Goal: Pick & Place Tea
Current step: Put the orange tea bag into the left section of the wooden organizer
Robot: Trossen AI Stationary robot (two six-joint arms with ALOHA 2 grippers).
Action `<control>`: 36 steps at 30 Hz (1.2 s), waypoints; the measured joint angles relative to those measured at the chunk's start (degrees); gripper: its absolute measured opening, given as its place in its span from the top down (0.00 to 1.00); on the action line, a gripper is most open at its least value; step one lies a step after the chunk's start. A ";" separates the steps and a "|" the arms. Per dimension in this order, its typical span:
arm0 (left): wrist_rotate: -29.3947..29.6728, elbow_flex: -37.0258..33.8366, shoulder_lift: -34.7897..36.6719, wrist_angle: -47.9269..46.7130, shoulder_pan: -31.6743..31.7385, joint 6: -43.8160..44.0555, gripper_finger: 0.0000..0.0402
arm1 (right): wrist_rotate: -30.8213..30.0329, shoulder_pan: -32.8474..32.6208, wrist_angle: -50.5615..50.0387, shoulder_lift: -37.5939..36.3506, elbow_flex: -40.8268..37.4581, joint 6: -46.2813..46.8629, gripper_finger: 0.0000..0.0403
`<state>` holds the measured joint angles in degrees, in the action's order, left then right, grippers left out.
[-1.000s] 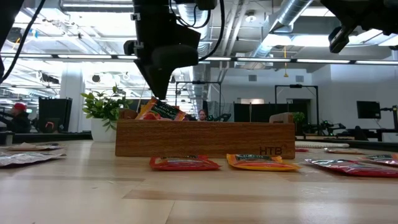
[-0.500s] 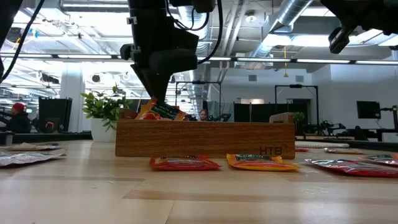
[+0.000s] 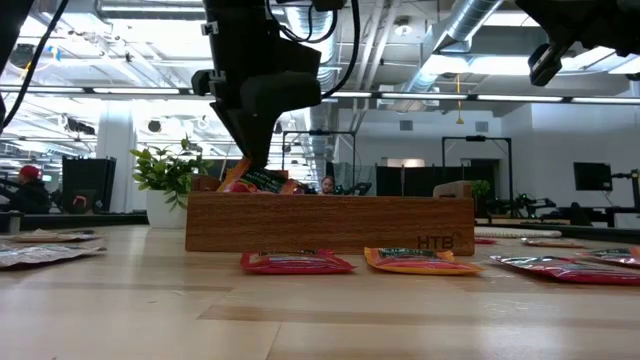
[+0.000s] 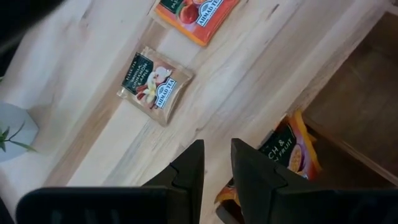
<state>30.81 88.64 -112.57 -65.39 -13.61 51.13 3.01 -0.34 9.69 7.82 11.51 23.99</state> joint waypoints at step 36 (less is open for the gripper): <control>9.05 11.69 1.81 -6.91 2.33 -15.31 0.82 | -0.01 -0.02 0.17 0.02 0.00 0.00 1.00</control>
<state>39.86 100.33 -110.76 -72.29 -11.27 35.82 3.00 -0.35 9.87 7.84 11.51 23.99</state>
